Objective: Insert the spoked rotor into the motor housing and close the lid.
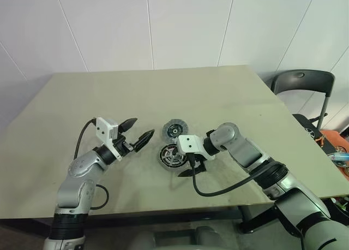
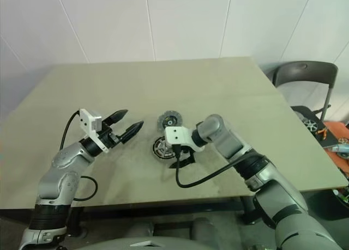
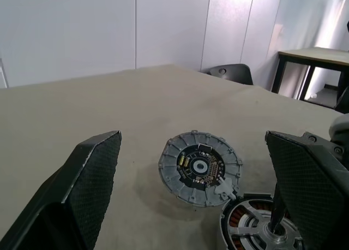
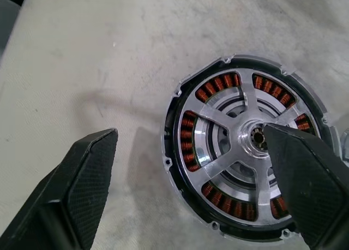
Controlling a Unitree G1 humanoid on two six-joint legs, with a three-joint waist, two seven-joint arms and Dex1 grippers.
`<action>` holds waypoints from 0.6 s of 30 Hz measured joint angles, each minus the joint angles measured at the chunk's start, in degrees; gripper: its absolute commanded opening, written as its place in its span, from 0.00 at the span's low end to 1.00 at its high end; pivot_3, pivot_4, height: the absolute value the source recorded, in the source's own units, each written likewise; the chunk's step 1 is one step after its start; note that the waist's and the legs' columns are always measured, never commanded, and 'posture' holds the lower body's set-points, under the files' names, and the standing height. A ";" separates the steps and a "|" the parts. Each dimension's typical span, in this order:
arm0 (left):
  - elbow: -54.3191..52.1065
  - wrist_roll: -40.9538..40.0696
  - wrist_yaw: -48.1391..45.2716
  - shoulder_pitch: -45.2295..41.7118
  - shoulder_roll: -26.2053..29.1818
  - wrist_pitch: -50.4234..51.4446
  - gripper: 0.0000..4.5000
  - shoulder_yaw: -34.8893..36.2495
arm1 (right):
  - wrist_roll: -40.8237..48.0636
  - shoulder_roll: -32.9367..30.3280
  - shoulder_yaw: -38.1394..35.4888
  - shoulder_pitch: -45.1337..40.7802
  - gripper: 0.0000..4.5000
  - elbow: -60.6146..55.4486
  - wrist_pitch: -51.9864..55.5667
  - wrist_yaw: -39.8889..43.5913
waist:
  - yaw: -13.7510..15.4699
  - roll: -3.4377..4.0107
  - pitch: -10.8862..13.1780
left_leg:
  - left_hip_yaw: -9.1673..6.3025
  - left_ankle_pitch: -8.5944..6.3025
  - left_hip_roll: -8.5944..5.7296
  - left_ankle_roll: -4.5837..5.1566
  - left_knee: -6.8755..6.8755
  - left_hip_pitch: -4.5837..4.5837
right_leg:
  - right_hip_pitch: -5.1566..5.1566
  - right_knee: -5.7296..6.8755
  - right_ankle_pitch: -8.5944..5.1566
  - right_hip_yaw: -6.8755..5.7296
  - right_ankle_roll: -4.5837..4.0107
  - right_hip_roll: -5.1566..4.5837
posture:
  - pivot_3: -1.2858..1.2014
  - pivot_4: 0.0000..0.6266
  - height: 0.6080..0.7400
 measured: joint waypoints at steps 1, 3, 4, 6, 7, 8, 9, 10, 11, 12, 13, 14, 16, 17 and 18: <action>-0.42 -0.01 0.24 -0.02 -0.05 0.32 1.00 -0.14 | -0.27 0.00 0.02 0.01 0.87 0.10 -0.19 -0.27 | 0.00 0.00 0.00 | 0.00 0.00 0.00 0.00 0.03 0.00 | 0.02 0.00 0.00 0.00 0.00 0.00 | 0.52 0.00 1.00; -1.17 -0.02 0.83 -0.16 -0.08 1.05 1.00 -0.47 | -0.84 0.00 0.02 0.00 0.73 0.17 -0.50 -0.92 | 0.03 0.00 0.00 | 0.00 0.00 0.00 0.00 0.07 -0.01 | 0.03 0.00 0.00 0.00 0.00 0.00 | 0.52 0.00 1.00; -1.58 -0.04 1.05 -0.18 -0.11 1.25 1.00 -0.50 | -1.02 0.06 -0.01 0.00 0.64 0.17 -0.56 -1.30 | 0.04 -0.01 0.00 | -0.01 0.00 0.00 0.00 0.07 -0.02 | 0.02 0.00 0.00 0.00 0.00 -0.01 | 0.52 0.00 1.00; -2.14 -0.07 1.30 -0.22 -0.07 1.91 1.00 -0.48 | -0.97 0.11 -0.16 -0.09 0.51 -0.05 -0.60 -0.99 | -0.01 -0.03 -0.04 | -0.01 0.00 0.00 0.00 0.00 0.00 | 0.02 -0.04 0.01 0.00 0.01 -0.01 | 0.52 0.00 1.00; -2.25 -0.07 1.46 -0.24 -0.08 2.19 1.00 -0.50 | -0.91 0.30 -0.22 -0.09 0.48 -0.04 -0.61 -0.94 | -0.09 -0.08 -0.07 | -0.02 0.00 0.02 0.01 -0.02 0.01 | 0.02 -0.04 0.01 0.00 0.01 0.01 | 0.52 0.00 1.00; -2.41 -0.08 1.59 -0.29 -0.11 2.36 1.00 -0.57 | -0.94 0.54 -0.22 -0.08 0.48 0.05 -0.62 -1.14 | -0.28 -0.08 -0.07 | -0.01 0.00 0.04 0.00 -0.02 0.02 | 0.01 -0.03 0.02 0.00 0.01 0.03 | 0.52 0.00 1.00; -2.63 -0.09 1.71 -0.35 -0.11 2.51 1.00 -0.60 | -0.98 0.75 -0.22 -0.05 0.48 0.13 -0.62 -1.36 | -0.35 -0.08 -0.07 | -0.01 0.00 0.04 0.00 -0.02 0.05 | 0.01 -0.02 0.02 0.01 -0.01 0.04 | 0.52 0.00 1.00; -2.85 -0.10 1.81 -0.35 -0.09 2.63 1.00 -0.59 | -1.02 0.83 -0.20 -0.02 0.48 0.19 -0.61 -1.50 | -0.33 -0.07 -0.07 | -0.02 0.00 0.04 0.00 -0.03 0.09 | 0.04 -0.02 0.02 0.01 -0.01 0.05 | 0.52 0.00 1.00; -2.93 -0.11 1.88 -0.35 -0.05 2.87 1.00 -0.56 | -1.06 0.85 -0.21 -0.01 0.48 0.26 -0.61 -1.55 | -0.31 -0.08 -0.08 | -0.02 0.00 0.05 0.00 -0.03 0.13 | 0.06 -0.01 0.02 0.01 -0.02 0.06 | 0.52 0.00 1.00; -2.93 -0.12 1.92 -0.35 -0.02 3.12 1.00 -0.55 | -1.11 0.96 -0.21 0.01 0.48 0.31 -0.61 -1.65 | -0.32 -0.08 -0.08 | -0.02 0.00 0.06 0.00 -0.03 0.16 | 0.08 -0.01 0.02 0.01 -0.02 0.08 | 0.52 0.00 1.00; -2.93 -0.12 1.96 -0.35 -0.01 3.28 1.00 -0.54 | -1.22 1.15 -0.24 0.07 0.48 0.35 -0.60 -1.78 | -0.36 -0.08 -0.08 | -0.02 0.00 0.06 0.00 -0.03 0.18 | 0.08 -0.01 0.01 0.01 -0.03 0.08 | 0.52 0.00 1.00; -2.93 -0.12 1.97 -0.34 0.00 3.34 1.00 -0.53 | -1.36 1.31 -0.29 0.14 0.48 0.35 -0.58 -1.87 | -0.40 -0.08 -0.08 | -0.02 0.00 0.06 0.00 -0.04 0.22 | 0.10 -0.01 0.01 0.01 -0.03 0.08 | 0.52 0.00 1.00; -2.93 -0.12 1.99 -0.33 0.05 3.45 1.00 -0.50 | -1.59 1.87 -0.38 0.33 0.48 0.48 -0.57 -2.30 | -0.51 -0.11 -0.09 | 0.00 0.00 0.07 0.00 -0.11 0.41 | 0.18 -0.01 0.01 0.02 -0.04 0.08 | 0.52 0.00 1.00; -2.93 -0.12 1.98 -0.32 0.06 3.46 1.00 -0.50 | -1.64 2.24 -0.42 0.40 0.48 0.68 -0.56 -2.57 | -0.61 -0.11 -0.09 | 0.01 0.00 0.09 -0.01 -0.16 0.56 | 0.25 -0.01 0.01 0.02 -0.05 0.08 | 0.52 0.00 1.00; -2.93 -0.12 1.97 -0.31 0.06 3.46 1.00 -0.50 | -1.65 2.62 -0.43 0.44 0.48 0.91 -0.53 -2.86 | -0.75 -0.12 -0.08 | 0.03 -0.01 0.12 -0.01 -0.20 0.68 | 0.31 -0.01 0.00 0.02 -0.06 0.09 | 0.52 0.00 1.00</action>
